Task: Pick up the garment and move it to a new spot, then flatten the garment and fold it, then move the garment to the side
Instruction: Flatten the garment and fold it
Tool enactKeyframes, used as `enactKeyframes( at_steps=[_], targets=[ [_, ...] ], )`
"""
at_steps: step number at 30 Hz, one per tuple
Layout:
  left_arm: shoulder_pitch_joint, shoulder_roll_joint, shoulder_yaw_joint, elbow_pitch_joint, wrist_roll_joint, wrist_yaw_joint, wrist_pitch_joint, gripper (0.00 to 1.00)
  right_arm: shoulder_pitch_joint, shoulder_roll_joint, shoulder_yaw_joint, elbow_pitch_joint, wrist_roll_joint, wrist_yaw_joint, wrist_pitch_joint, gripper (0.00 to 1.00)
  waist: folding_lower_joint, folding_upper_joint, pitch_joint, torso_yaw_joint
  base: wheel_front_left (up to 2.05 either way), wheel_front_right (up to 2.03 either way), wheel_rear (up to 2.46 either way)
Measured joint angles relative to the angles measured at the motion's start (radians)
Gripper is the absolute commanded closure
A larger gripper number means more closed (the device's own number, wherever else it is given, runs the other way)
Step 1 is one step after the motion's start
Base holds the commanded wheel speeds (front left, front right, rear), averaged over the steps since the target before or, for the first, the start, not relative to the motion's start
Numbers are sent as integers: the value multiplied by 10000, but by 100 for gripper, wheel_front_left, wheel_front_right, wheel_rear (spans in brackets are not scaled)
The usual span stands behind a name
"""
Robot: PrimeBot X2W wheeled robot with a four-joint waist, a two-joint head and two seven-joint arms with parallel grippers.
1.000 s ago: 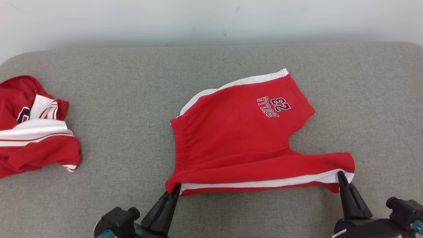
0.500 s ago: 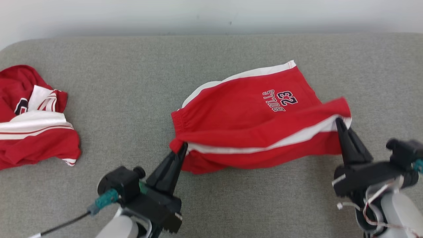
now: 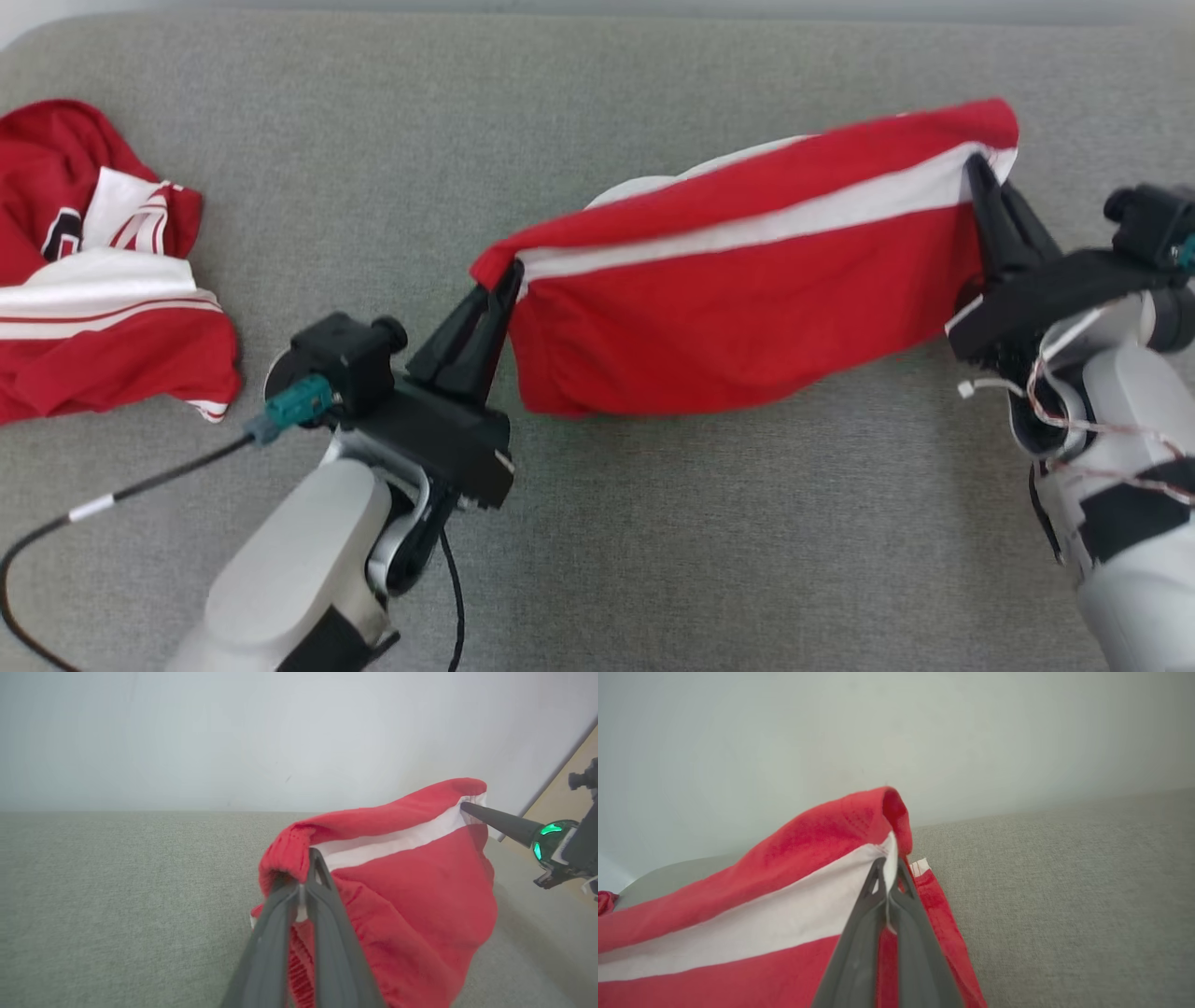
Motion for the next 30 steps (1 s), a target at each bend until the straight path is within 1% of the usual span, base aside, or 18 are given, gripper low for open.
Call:
enactKeyframes(
  at_steps=[7, 13, 14, 15, 16, 17, 18, 21, 25, 30],
  targets=[
    [-990, -284, -366, 988, -270, 0, 0, 100, -1693, 224, 401, 2077, -203, 0, -109, 100, 0, 0, 536, 217, 0, 0, 0],
    [-1565, -497, -525, 1457, -339, 0, 0, 100, -2619, 343, 606, 3611, -518, 0, -428, 100, 1, 1, 908, 272, 0, 0, 0],
    [-1602, -510, -535, 1507, -339, 0, 0, 100, -2721, 359, 648, 3829, -581, 0, -514, 93, 1, 1, 945, 266, 0, 0, 0],
    [-1602, -510, -535, 1507, -339, 0, 0, 100, -2721, 359, 648, 3829, -581, 0, -514, 64, 1, 1, 945, 266, 0, 0, 0],
    [-1633, -506, -552, 1553, -337, 0, 0, 67, -2808, 374, 675, 3994, -617, 0, -640, 6, 1, 1, 966, 250, 0, 0, 0],
    [-1659, -510, -545, 1565, -334, 0, 0, 13, -2902, 387, 698, 4163, -623, 0, -732, 0, 1, 1, 968, 231, 0, 0, 0],
    [-1670, -518, -531, 1567, -318, 0, 0, 0, -2954, 393, 725, 4299, -621, 0, -817, 0, 1, 1, 951, 216, 0, 0, 0],
    [-1568, -523, -334, 1569, -201, 0, 0, 0, -2980, 360, 949, 4638, -625, 0, -1030, 0, -1, 1, 814, 193, 0, 0, 0],
    [-882, -449, 38, 1279, 119, 0, 0, 0, -2893, 215, 1331, 4847, -587, 0, -1204, 0, -2, 0, 538, 166, 0, 0, 0],
    [243, -322, 1164, 502, 518, 0, 0, 0, -2509, -59, 1659, 5072, -293, 0, -1208, 0, -3, -1, 145, 161, 0, 0, 0]
  ],
)
